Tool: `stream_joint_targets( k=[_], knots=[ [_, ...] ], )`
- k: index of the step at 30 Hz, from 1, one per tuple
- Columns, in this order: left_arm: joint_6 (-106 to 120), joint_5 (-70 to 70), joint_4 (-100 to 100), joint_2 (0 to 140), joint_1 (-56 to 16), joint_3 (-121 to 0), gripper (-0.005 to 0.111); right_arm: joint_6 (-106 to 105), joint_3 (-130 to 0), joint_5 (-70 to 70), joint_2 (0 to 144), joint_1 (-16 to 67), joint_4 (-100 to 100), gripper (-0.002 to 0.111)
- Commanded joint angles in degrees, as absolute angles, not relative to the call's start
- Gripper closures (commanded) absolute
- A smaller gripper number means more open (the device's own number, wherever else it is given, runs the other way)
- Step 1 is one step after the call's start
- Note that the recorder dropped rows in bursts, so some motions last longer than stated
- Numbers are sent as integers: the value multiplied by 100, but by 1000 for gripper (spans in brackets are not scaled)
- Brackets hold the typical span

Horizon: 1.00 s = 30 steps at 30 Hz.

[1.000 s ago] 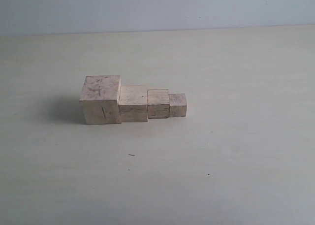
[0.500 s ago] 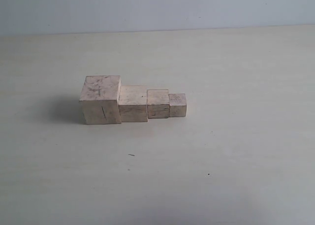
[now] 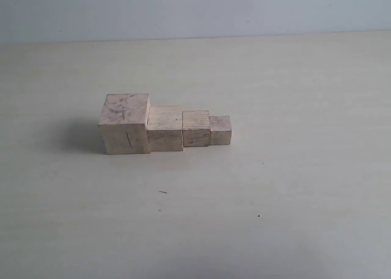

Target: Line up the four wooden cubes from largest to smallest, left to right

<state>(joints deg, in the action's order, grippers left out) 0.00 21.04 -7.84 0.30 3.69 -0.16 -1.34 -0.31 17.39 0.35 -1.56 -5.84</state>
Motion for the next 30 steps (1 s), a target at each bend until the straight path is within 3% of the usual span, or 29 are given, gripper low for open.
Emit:
stream_joint_targets(
  k=[1, 30],
  knots=[
    [0, 2061, -787, 0, 335, 0, 107, -345, 0, 1939, 0, -135, -429, 108],
    [0, 2061, -787, 0, 335, 0, 107, -342, 0, 1938, 0, -135, -443, 108]
  ],
)
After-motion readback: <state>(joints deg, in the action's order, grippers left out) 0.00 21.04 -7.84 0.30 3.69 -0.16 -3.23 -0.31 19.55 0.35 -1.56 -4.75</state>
